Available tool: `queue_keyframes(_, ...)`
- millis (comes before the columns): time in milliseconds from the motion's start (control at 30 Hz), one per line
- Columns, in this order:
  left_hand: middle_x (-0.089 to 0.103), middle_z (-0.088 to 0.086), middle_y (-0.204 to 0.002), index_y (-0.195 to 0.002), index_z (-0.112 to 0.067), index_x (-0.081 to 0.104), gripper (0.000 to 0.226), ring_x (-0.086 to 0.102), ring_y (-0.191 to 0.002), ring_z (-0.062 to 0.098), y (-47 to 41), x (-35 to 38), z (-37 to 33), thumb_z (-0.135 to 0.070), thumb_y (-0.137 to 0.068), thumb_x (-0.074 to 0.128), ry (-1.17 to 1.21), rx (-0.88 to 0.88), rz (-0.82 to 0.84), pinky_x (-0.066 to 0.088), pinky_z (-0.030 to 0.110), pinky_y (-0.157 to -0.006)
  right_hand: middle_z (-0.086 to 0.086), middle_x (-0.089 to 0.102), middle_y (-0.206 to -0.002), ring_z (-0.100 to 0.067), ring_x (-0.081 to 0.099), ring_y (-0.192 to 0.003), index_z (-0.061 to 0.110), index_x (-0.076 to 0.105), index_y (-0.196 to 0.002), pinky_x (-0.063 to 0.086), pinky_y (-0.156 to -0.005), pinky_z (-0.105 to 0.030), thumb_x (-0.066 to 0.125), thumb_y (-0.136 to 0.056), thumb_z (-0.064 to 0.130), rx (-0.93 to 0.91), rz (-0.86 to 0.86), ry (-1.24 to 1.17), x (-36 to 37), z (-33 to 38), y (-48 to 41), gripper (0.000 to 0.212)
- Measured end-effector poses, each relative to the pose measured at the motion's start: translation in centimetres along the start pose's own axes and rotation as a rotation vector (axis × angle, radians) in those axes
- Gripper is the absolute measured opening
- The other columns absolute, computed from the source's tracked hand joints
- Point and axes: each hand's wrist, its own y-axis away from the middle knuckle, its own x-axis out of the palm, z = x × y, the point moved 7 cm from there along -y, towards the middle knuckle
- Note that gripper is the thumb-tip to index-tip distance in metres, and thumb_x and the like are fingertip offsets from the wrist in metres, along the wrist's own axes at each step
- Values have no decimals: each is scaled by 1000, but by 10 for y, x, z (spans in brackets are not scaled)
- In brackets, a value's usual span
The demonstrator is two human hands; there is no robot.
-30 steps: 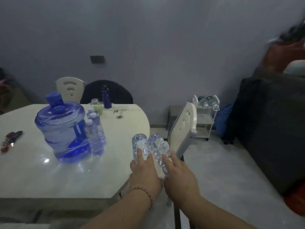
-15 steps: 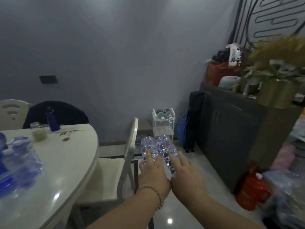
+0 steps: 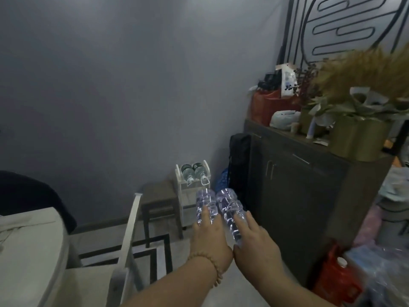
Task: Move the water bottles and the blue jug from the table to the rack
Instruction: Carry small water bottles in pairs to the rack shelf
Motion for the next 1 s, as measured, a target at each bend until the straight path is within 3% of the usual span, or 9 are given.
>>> queue_keyframes(167, -14, -7, -155, -147, -29, 15, 81, 10, -139, 28, -107, 7, -10, -14, -81, 61, -47, 55, 23, 35, 36, -107, 5, 7, -158, -20, 36, -126, 38, 13, -145, 44, -88, -30, 49, -86, 22, 31, 2, 28, 7, -23, -102, 70)
queue_keyframes(500, -17, -9, -154, -144, -28, 22, 76, 7, -141, 30, -284, 67, 14, -13, -81, 61, -55, -48, 62, 38, 38, -106, 7, 10, -157, -18, 39, -124, 42, 12, -144, 49, -80, -28, 50, -86, 25, -48, 57, 49, 71, -77, -283, 71)
queue_keyframes(700, -18, -3, -155, -147, -28, 15, 81, 7, -141, 30, -375, 119, 39, -15, -82, 62, -59, -212, 101, 25, 41, -114, 5, 11, -158, -18, 38, -128, 40, 15, -145, 46, -87, -29, 53, -87, 30, -102, 176, 61, 129, -104, -385, 71)
queue_keyframes(867, -17, -8, -154, -145, -31, 18, 80, 3, -142, 30, -441, 148, 77, -11, -81, 61, -54, -287, 151, 33, 41, -109, 6, 9, -158, -18, 35, -130, 39, 13, -146, 44, -91, -29, 53, -88, 31, -129, 255, 58, 182, -114, -450, 72)
queue_keyframes(1000, -19, -9, -154, -147, -33, 12, 85, 2, -142, 30, -483, 179, 116, -12, -81, 60, -39, -331, 222, 31, 42, -110, 5, 9, -158, -18, 36, -130, 41, 12, -147, 43, -92, -28, 53, -87, 32, -128, 313, 63, 232, -117, -486, 73)
